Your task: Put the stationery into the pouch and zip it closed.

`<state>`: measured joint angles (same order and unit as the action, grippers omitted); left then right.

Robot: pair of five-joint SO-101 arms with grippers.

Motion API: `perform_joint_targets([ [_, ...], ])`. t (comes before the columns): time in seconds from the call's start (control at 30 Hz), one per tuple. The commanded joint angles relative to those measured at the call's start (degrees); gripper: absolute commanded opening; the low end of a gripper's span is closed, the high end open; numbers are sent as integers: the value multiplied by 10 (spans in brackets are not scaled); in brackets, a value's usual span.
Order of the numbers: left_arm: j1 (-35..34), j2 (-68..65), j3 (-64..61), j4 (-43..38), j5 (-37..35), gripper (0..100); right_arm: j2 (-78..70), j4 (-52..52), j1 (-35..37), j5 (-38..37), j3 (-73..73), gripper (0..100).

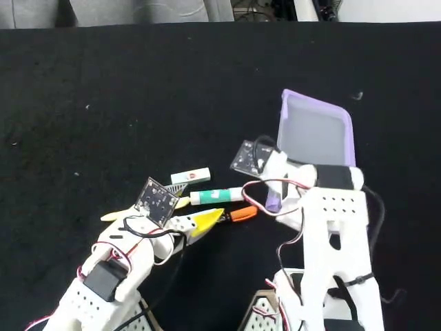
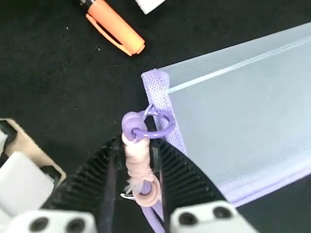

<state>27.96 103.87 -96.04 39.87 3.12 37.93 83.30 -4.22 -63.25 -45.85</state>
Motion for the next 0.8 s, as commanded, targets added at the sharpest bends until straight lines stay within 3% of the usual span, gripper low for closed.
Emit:
perform_joint_targets([
  [0.0,0,1,-14,4,5,314,3,20,-5,6,57,13],
  [0.17,3,1,-14,4,52,314,3,22,22,62,102,11],
  [0.5,1,1,-14,-14,53,315,3,21,223,177,117,11],
  [0.77,0,1,-14,-18,54,315,29,67,258,190,141,11],
])
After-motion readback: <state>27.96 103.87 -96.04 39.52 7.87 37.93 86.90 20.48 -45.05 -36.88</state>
